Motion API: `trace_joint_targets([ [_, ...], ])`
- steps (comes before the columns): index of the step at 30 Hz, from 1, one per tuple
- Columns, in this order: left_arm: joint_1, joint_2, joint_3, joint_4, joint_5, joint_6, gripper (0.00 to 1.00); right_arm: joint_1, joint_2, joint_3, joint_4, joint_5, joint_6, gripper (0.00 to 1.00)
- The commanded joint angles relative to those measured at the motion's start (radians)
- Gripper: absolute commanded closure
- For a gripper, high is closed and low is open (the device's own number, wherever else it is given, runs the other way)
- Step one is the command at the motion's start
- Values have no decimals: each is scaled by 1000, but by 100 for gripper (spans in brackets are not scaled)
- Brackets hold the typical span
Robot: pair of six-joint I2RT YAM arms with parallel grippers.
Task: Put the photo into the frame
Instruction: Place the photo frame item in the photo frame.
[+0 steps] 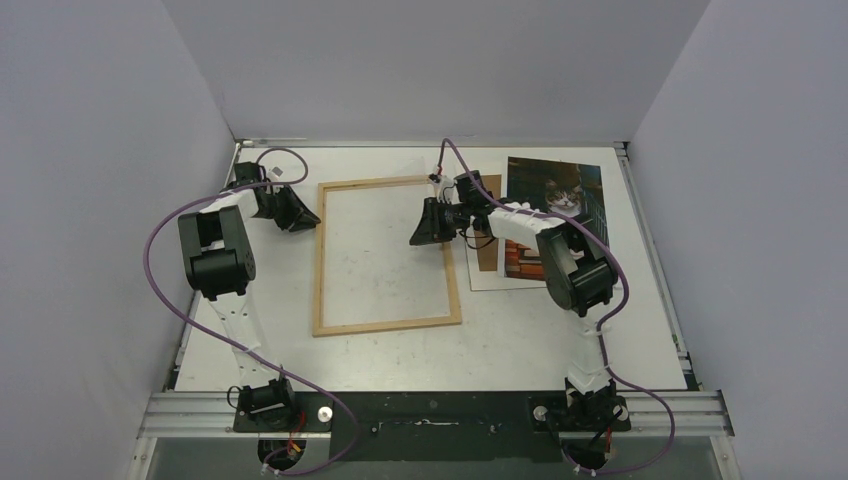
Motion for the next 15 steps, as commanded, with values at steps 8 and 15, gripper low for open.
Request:
trace_joint_targets([
  [8,-19,50,13,-97,-90,47,77,7,43,110,-85,50,-3,52],
  [15,-19,48,22,-109,-95,55,74,-11,39,132,-118,92,19,39],
])
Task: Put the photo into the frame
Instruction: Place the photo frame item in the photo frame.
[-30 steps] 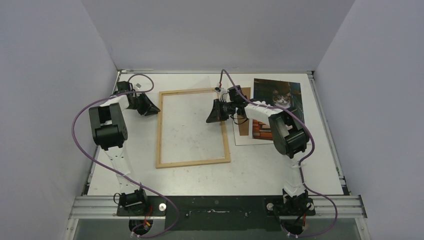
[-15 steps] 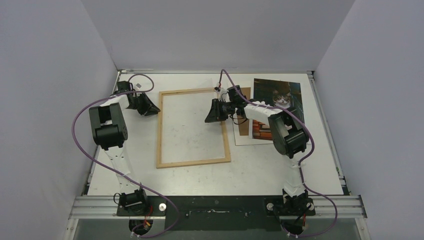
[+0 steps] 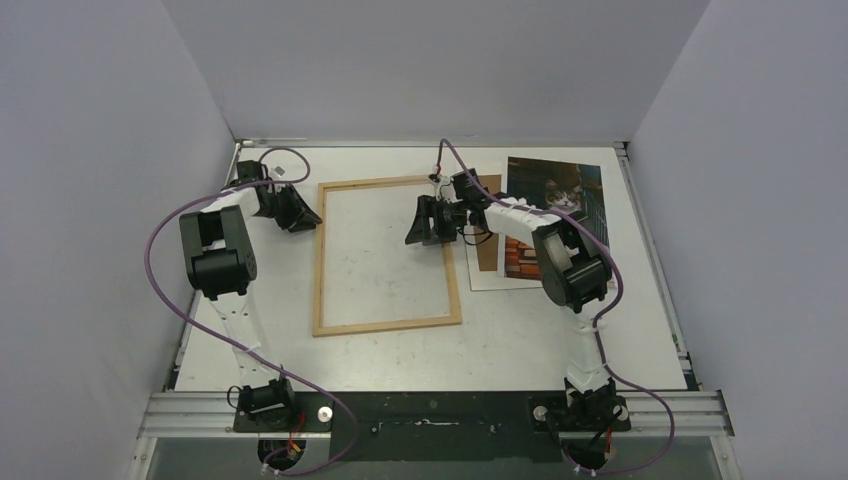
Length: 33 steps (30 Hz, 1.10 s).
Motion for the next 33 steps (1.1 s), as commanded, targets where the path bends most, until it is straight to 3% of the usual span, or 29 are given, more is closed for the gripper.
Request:
trace_joint_targets([
  [1,-9,47,8,-81,-78,44,74,-12,-10,54,-9,43,9,36],
  [11,-8,42,13,-93,-83,50,69,-74,-45,25,-43,114,109,21],
  [20,-2,38,16,-98,-84,50,59,-115,-135,4,-125,216,84,20],
  [27,-1,37,17,-97,-75,50,56,-116,-220,-81,29,185,161,21],
  [33,-1,25,9,-93,-68,47,56,-107,-207,-28,-175,410,61,23],
])
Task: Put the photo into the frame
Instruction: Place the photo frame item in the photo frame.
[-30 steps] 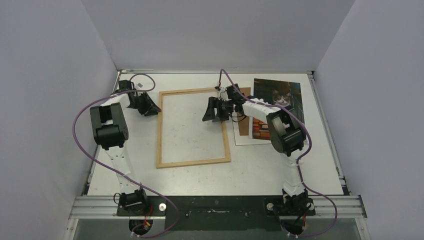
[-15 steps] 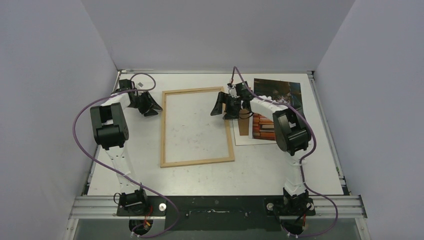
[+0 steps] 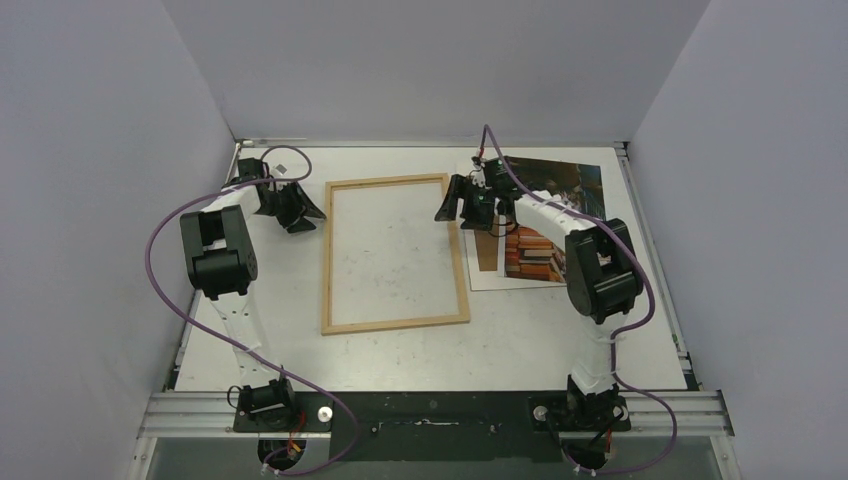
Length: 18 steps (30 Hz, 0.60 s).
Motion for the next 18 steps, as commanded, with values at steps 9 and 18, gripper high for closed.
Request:
trace_joint_targets([
  [9,4,-120,-39,-80,-125,54,46,-45,-105,64,-258,427,-85,22],
  [18,-8,-272,-81,-104,-211,47,36,-68,-153,38,-446,624,-189,23],
])
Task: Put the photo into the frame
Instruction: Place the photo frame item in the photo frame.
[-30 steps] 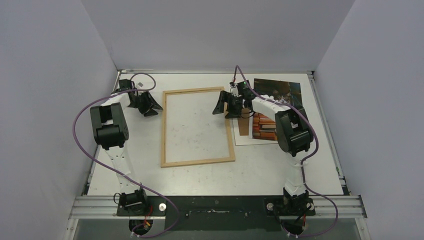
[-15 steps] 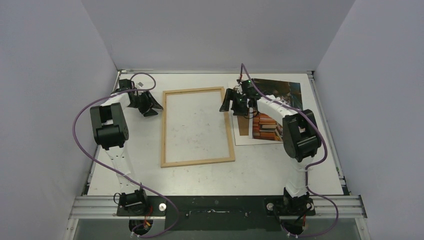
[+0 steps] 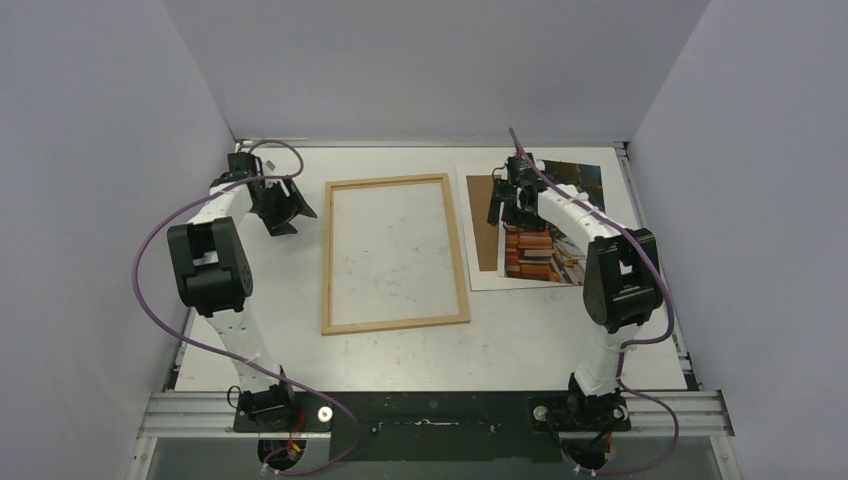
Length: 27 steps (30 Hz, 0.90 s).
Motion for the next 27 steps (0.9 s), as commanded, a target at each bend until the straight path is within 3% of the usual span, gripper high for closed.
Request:
trace_joint_targets([
  [1,-15,-125,-23,-11,-44,10,36,12,-61,15,-95,57,-70,25],
  [4,-28,-159,-52,0,-48,2,36,42,-41,20,-107,-62,-95,30],
  [12,-29,-206,-100,-1,-53,-14,36,173,55,73,-194,-91,-109,34],
  [17,-31,-225,-113,-3,-33,-19,36,185,111,80,-208,-127,-134,47],
  [27,-59,-226,-109,-19,-25,-14,36,210,183,137,-230,-45,-171,47],
])
